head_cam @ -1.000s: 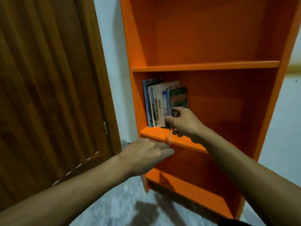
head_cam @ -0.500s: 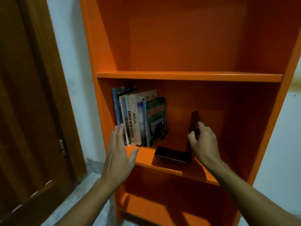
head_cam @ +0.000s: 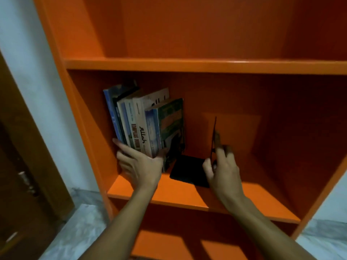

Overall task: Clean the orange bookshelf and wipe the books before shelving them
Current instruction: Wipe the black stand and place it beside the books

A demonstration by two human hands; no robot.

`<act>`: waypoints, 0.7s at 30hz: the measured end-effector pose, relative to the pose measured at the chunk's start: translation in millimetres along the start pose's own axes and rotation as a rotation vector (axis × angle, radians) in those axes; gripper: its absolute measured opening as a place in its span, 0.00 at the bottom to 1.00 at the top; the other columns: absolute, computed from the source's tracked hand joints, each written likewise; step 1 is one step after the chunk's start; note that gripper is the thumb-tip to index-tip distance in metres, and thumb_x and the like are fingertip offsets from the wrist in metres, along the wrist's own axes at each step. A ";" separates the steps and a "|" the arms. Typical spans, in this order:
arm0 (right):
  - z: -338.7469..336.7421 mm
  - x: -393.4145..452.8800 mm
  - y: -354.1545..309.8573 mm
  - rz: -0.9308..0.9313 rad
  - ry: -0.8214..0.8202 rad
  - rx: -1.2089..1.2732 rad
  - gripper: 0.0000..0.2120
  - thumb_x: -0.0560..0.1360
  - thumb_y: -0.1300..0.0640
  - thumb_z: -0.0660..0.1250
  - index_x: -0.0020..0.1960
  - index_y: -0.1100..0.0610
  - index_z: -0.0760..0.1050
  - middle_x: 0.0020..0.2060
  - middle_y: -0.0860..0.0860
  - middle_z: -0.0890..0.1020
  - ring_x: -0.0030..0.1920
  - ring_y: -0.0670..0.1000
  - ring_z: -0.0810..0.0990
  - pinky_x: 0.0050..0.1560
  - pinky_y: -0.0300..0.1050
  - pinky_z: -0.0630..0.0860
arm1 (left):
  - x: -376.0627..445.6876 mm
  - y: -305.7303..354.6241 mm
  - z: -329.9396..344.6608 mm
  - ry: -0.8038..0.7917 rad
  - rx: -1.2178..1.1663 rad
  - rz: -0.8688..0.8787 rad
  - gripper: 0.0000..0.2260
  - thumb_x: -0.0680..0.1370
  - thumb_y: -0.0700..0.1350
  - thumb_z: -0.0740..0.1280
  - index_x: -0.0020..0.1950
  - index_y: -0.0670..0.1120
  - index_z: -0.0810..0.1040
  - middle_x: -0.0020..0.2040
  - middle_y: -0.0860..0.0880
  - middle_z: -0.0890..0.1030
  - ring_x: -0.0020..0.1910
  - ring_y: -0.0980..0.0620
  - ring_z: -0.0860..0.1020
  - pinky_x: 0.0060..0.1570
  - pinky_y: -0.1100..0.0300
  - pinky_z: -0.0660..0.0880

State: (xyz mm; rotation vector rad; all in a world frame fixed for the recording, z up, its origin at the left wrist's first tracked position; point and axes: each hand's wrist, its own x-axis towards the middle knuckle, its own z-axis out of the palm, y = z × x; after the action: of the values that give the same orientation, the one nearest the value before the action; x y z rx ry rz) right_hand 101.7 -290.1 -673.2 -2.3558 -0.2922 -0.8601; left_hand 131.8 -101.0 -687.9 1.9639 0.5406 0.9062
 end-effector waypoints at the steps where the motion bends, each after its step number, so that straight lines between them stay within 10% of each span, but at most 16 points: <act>1: 2.3 -1.5 -3.6 -0.005 -0.015 0.008 0.38 0.80 0.55 0.64 0.79 0.43 0.44 0.64 0.60 0.71 0.36 0.61 0.77 0.33 0.53 0.75 | -1.0 8.3 0.5 0.006 0.009 -0.018 0.64 0.65 0.66 0.76 0.79 0.47 0.32 0.73 0.40 0.57 0.69 0.34 0.62 0.66 0.38 0.64; 12: 2.0 -5.1 -15.1 0.090 -0.021 0.011 0.39 0.81 0.56 0.62 0.78 0.41 0.39 0.59 0.55 0.71 0.43 0.59 0.78 0.41 0.55 0.75 | 8.1 43.9 14.1 0.076 -0.077 -0.052 0.60 0.57 0.56 0.82 0.79 0.47 0.50 0.63 0.38 0.67 0.63 0.35 0.66 0.59 0.41 0.63; 17: 20.6 -2.3 -33.5 0.120 -0.145 0.089 0.26 0.79 0.57 0.62 0.74 0.57 0.59 0.42 0.48 0.70 0.45 0.57 0.76 0.42 0.47 0.68 | 20.7 46.9 -1.1 0.071 -0.114 -0.081 0.62 0.56 0.59 0.83 0.79 0.49 0.47 0.65 0.39 0.64 0.66 0.36 0.63 0.63 0.38 0.62; 21: 45.7 9.3 -46.0 0.197 -0.310 0.278 0.19 0.79 0.52 0.66 0.66 0.61 0.69 0.47 0.55 0.80 0.51 0.59 0.79 0.45 0.45 0.71 | 32.1 46.1 -20.9 0.018 -0.144 -0.149 0.61 0.59 0.53 0.83 0.79 0.51 0.45 0.72 0.38 0.59 0.73 0.35 0.58 0.71 0.37 0.57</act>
State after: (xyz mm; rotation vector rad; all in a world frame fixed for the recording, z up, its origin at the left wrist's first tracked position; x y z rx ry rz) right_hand 114.1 -225.8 -673.3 -2.2036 -0.2793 -0.3354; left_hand 137.3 -92.3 -628.9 1.7629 0.6064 0.8463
